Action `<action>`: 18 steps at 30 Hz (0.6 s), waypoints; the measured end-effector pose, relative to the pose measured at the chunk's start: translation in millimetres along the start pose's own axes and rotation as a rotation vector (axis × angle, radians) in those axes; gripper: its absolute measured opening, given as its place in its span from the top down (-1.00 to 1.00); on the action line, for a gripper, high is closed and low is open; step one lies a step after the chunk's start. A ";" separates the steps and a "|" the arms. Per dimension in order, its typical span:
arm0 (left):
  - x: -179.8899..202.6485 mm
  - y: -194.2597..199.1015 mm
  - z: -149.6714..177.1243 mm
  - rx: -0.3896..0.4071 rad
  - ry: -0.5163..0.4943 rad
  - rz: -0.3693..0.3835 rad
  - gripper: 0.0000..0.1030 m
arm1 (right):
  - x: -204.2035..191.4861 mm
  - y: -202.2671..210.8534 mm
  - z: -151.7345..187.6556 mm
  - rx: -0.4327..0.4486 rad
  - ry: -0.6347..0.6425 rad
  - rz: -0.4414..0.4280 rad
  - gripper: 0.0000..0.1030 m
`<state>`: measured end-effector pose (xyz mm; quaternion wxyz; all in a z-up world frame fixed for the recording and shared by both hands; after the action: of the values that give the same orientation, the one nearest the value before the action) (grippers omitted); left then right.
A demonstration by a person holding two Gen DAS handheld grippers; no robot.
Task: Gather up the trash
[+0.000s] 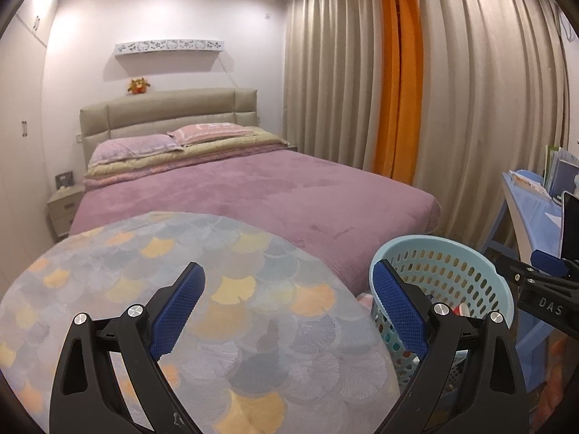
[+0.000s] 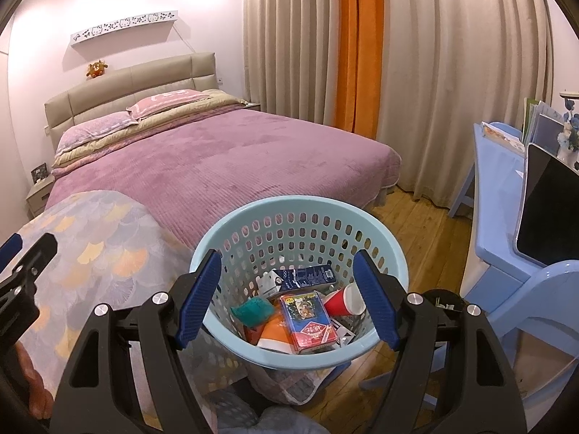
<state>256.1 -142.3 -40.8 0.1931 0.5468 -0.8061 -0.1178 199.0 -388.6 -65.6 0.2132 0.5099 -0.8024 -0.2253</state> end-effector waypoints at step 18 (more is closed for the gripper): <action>-34.7 25.8 -15.5 0.027 0.060 -0.072 -0.77 | -19.9 16.8 -7.9 0.028 0.029 -0.003 -0.39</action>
<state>252.7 -100.2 -22.8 0.2053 0.5815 -0.7812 -0.0972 199.2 -365.1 -51.8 0.2173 0.5174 -0.8014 -0.2072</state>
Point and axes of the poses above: each gripper's, at about its wrist camera, not at the fingertips, and y roughly against the way its jaws point, x to its right, z to its underside, the point moved 10 cm from there along -y, roughly the way its jaws point, and after that the axes turned 10 degrees about y, right-handed, at the moved point
